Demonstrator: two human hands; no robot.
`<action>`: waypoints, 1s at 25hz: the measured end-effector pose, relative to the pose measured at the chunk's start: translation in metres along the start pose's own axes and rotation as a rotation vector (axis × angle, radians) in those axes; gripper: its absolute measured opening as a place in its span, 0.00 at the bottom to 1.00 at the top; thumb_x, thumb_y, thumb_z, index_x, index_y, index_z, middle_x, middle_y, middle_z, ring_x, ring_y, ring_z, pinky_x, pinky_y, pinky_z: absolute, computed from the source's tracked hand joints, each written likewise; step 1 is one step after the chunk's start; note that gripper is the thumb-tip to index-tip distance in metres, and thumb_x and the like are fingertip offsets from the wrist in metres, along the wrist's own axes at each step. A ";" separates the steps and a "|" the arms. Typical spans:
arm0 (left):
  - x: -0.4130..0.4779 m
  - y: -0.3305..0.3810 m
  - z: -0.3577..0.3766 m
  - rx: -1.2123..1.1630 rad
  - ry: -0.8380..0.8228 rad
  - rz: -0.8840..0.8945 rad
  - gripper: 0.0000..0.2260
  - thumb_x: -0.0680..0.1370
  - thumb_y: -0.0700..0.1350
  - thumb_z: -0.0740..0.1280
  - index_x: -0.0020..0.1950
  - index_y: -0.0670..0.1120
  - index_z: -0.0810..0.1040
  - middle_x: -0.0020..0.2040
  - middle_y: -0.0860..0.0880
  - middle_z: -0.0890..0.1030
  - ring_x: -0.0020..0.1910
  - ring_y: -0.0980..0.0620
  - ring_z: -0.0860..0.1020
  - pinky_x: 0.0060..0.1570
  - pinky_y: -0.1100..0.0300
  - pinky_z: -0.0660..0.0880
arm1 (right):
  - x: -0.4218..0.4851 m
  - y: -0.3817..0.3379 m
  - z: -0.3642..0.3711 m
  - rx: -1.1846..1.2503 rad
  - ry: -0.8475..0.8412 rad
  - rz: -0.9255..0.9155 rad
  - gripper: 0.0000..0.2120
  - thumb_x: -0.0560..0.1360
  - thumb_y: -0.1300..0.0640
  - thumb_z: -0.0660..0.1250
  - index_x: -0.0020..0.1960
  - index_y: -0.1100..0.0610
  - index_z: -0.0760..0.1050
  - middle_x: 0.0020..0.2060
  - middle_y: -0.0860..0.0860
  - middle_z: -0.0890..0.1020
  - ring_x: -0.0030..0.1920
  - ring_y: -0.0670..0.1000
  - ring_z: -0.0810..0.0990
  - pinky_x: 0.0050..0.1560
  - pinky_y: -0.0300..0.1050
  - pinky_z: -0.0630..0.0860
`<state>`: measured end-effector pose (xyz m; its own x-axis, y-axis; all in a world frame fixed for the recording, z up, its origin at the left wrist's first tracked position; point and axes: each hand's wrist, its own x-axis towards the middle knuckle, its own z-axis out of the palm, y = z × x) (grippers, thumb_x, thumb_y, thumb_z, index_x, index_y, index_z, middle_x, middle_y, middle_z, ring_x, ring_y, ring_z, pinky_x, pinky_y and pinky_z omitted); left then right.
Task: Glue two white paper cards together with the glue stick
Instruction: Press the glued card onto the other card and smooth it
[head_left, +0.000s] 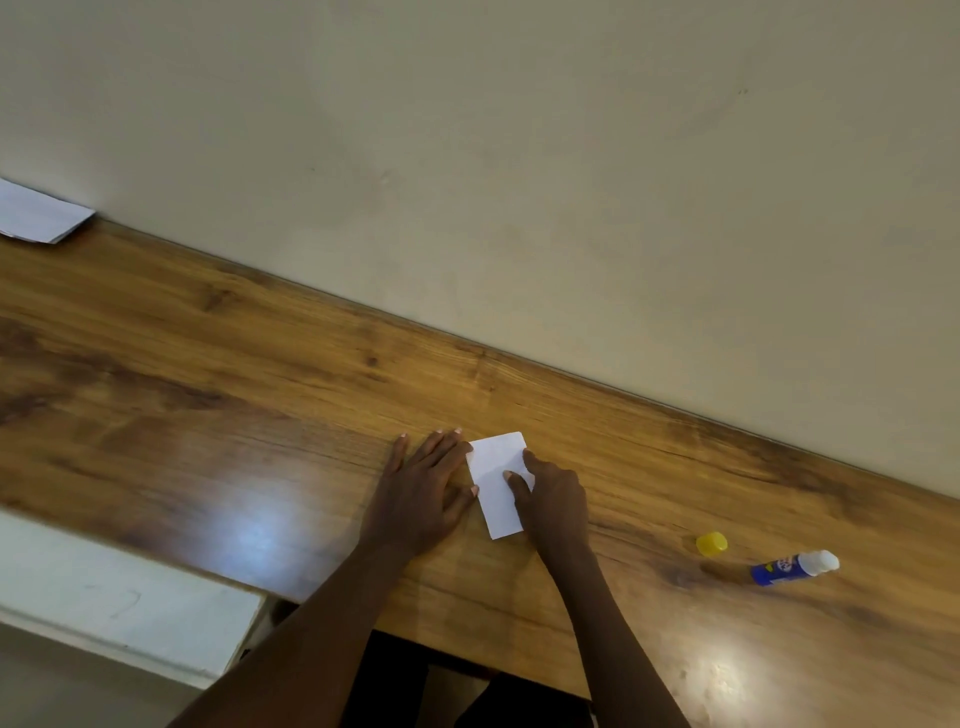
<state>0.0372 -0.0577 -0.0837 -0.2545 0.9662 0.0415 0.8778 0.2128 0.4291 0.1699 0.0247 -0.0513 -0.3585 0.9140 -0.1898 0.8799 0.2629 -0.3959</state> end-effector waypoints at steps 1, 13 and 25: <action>0.000 0.000 0.000 0.005 0.003 0.003 0.25 0.77 0.58 0.55 0.73 0.51 0.57 0.76 0.51 0.57 0.76 0.53 0.52 0.73 0.50 0.39 | -0.010 0.004 0.002 -0.032 0.016 -0.014 0.21 0.77 0.50 0.58 0.67 0.57 0.64 0.61 0.56 0.77 0.57 0.55 0.77 0.54 0.46 0.74; 0.000 0.002 0.000 0.008 0.016 -0.008 0.28 0.73 0.61 0.50 0.71 0.52 0.61 0.76 0.51 0.59 0.75 0.52 0.55 0.74 0.49 0.42 | -0.077 0.001 0.015 0.056 0.032 -0.266 0.13 0.76 0.58 0.57 0.57 0.59 0.75 0.49 0.55 0.81 0.44 0.50 0.78 0.43 0.38 0.74; -0.001 0.002 0.004 -0.038 0.082 0.042 0.25 0.76 0.57 0.53 0.72 0.54 0.58 0.73 0.49 0.64 0.73 0.47 0.60 0.70 0.48 0.41 | -0.055 0.007 0.011 0.035 0.078 -0.180 0.16 0.77 0.56 0.54 0.64 0.53 0.67 0.67 0.49 0.69 0.66 0.50 0.65 0.65 0.45 0.61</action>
<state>0.0404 -0.0574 -0.0862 -0.2519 0.9586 0.1328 0.8727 0.1657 0.4593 0.1924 -0.0270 -0.0540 -0.4828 0.8747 -0.0429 0.7918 0.4150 -0.4482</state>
